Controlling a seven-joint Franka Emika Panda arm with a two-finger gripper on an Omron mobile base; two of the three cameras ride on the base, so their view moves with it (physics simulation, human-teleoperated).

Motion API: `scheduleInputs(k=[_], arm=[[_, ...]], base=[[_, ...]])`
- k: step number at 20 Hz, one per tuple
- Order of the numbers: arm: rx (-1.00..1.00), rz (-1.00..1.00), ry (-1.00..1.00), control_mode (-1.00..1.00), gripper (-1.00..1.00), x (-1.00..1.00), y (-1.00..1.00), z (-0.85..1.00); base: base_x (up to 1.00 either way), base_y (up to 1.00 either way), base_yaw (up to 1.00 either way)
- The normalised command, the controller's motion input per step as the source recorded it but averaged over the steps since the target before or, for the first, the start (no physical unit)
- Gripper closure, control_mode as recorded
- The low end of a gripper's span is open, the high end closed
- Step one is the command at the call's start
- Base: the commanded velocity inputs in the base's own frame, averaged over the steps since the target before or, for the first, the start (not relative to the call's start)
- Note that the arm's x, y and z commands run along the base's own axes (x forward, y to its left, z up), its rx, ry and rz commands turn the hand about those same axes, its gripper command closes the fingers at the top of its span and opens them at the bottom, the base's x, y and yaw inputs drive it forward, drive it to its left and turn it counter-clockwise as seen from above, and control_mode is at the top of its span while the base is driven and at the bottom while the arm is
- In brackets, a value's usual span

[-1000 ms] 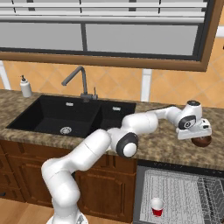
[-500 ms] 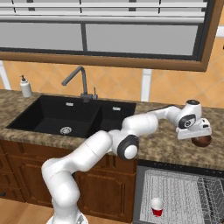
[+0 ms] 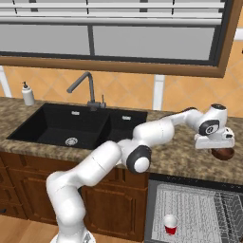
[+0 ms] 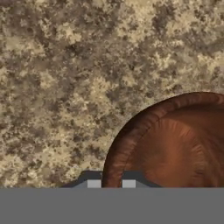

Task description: Pick up the cup and bowl from the counter, place them in the dishwasher, and close the dishwasher door.

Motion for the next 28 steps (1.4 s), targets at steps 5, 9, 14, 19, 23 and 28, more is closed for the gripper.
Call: scheduleInputs(k=[5,9,14,19,23,28], arm=[[0.0,-0.01,-0.02,-1.0,1.0,-1.0,0.23,0.1],[0.0,0.04,0.0,-1.0,1.0,-1.0,0.59,-0.01],[0.11,0.11,0.01,-1.0,1.0,-1.0,0.2,-0.21],[0.16,0.18,0.02,-1.0,1.0,-1.0,0.39,-0.48],[0.03,0.13,-0.32,-1.0,1.0,-1.0,0.36,-0.18],[0.03,0.02,-0.29,-1.0,1.0,-0.46,0.18,-0.65]], base=[[0.0,0.0,0.0],[0.0,0.0,0.0],[0.0,0.0,0.0],[0.0,0.0,0.0],[0.0,0.0,0.0],[0.0,0.0,0.0]])
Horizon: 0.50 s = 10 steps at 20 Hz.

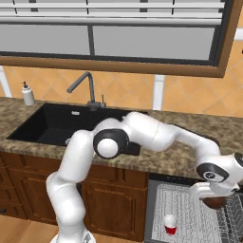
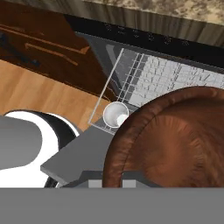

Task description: Pick up the cup and bowl from the counter, place them in the dishwasher, and close the dishwasher door.

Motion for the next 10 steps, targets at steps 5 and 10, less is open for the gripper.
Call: scheduleInputs(k=[5,10], arm=[[0.04,0.0,-0.15,-1.0,1.0,0.01,0.0,-0.87],[0.0,0.0,-0.14,-1.0,1.0,0.0,-0.11,-0.6]], base=[[0.0,0.0,0.0],[0.0,0.0,0.0]])
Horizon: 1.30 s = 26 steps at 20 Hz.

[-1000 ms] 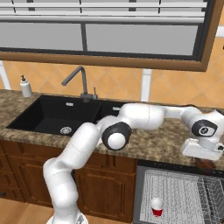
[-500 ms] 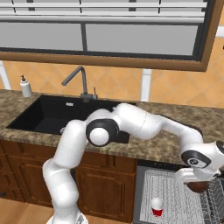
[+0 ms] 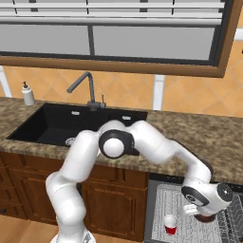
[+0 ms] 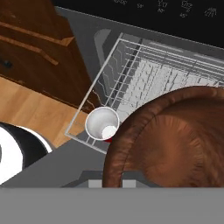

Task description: Pick up the cup and bowl from the counter, place them in the dishwasher, and close the dishwasher door.

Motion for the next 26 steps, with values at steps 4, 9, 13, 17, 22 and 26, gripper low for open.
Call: scheduleInputs(k=[4,9,13,17,22,26], arm=[[0.01,0.0,0.0,-1.0,1.0,-0.03,-0.09,-0.27],[0.0,0.0,0.0,-1.0,1.0,0.14,-0.09,-0.45],[0.0,0.0,0.04,-1.0,1.0,0.28,-0.41,-0.52],[0.0,0.0,0.06,-1.0,1.0,0.16,-0.31,-0.52],[0.0,0.0,0.07,-1.0,1.0,0.04,0.0,-0.55],[0.05,0.0,0.01,-1.0,1.0,0.08,0.01,-0.38]], base=[[0.0,0.0,0.0],[0.0,0.0,0.0],[0.0,0.0,0.0],[0.0,0.0,0.0],[0.0,0.0,0.0],[0.0,0.0,0.0]])
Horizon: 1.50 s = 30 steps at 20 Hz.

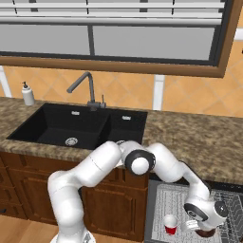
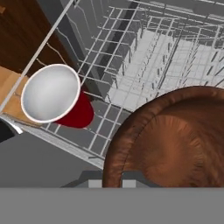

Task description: Pick up the cup and bowl from the counter, place them in the dishwasher, and close the dishwasher door.

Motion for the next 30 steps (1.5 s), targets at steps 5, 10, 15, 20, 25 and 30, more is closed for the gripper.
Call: scheduleInputs(k=[5,10,15,20,25,30], arm=[[0.07,0.0,0.0,-1.0,1.0,0.16,0.04,-0.24],[0.06,0.01,0.0,-1.0,1.0,0.19,0.0,-0.21],[0.03,0.0,0.0,-1.0,1.0,0.16,0.0,-0.21],[0.0,0.01,0.0,-1.0,1.0,0.11,0.08,-0.26],[0.02,0.04,0.0,-1.0,1.0,0.01,0.12,-0.23],[0.04,0.05,0.0,-1.0,1.0,0.0,0.11,-0.25]], base=[[0.0,0.0,0.0],[0.0,0.0,0.0],[0.0,0.0,0.0],[0.0,0.0,0.0],[0.0,0.0,0.0],[0.0,0.0,0.0]])
